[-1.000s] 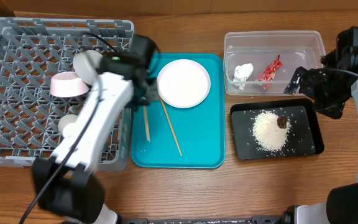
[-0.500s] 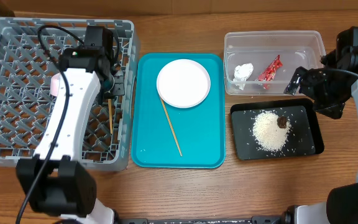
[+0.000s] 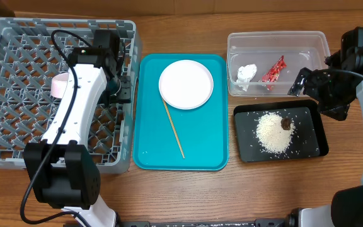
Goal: Sort waste into correct bins and load items into the dishwasher
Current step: 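Grasp the remaining chopstick on the teal tray with the left gripper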
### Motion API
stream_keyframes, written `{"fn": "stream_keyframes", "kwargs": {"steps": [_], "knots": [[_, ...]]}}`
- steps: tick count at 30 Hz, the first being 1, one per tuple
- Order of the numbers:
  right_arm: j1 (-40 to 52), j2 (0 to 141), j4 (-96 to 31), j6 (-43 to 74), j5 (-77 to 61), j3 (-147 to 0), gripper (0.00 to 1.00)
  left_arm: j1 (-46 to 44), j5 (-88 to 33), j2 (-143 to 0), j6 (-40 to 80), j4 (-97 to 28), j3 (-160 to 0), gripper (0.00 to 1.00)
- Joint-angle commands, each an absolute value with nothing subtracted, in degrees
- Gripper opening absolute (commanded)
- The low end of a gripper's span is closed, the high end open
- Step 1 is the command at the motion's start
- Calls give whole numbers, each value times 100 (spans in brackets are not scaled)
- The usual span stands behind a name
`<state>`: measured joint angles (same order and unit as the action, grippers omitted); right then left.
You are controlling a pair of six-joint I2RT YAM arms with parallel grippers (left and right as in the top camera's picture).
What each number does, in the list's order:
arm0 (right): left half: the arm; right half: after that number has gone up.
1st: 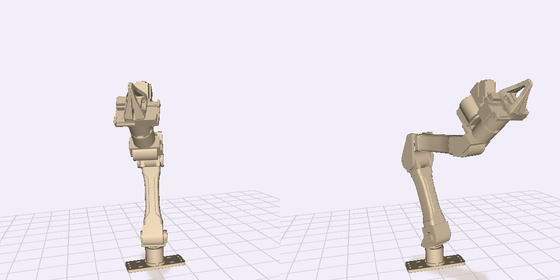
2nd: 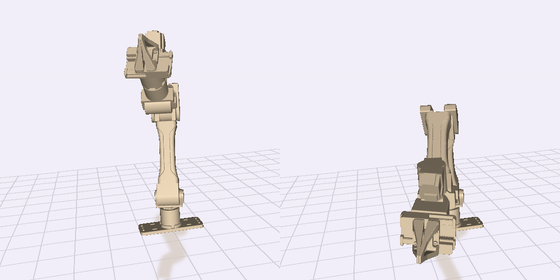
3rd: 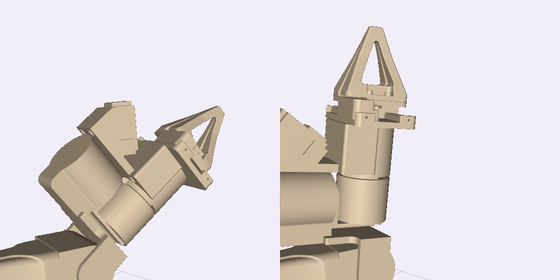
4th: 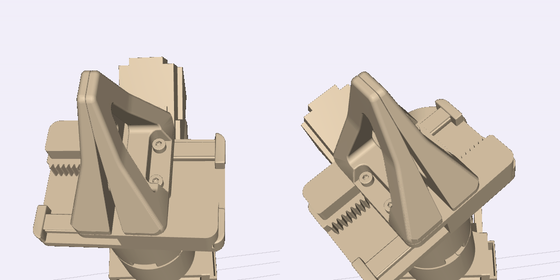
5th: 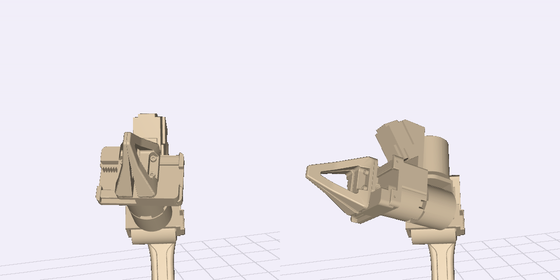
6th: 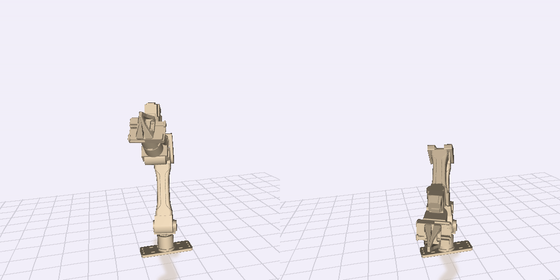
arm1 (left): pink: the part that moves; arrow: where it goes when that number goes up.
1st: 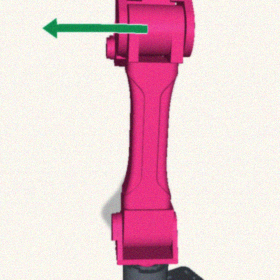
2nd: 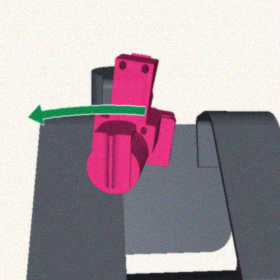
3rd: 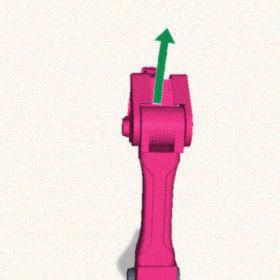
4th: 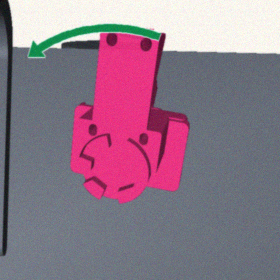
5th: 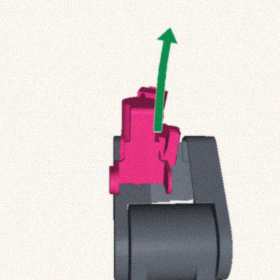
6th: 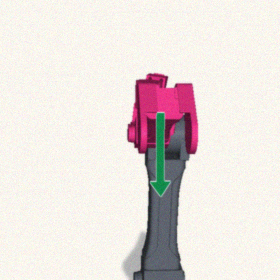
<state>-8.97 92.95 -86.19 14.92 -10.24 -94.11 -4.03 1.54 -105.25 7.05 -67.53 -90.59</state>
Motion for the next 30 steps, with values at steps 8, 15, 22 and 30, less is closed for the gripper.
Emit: {"fn": "stream_keyframes", "kwargs": {"steps": [8, 15, 22, 30], "knots": [[-908, 9201, -8586, 1476, -1009, -9424, 100, -1398, -987, -10492, 1533, -6573, -9013, 64], [-908, 9201, -8586, 1476, -1009, -9424, 100, -2252, -438, -10575, 2333, -6034, -8390, 69], [-908, 9201, -8584, 1476, -1009, -9424, 100, -2600, -106, -10586, 2753, -5194, -7450, 68], [-908, 9201, -8586, 1476, -1009, -9424, 100, -2600, -102, -10665, 2746, -4383, -6639, 70]]}}
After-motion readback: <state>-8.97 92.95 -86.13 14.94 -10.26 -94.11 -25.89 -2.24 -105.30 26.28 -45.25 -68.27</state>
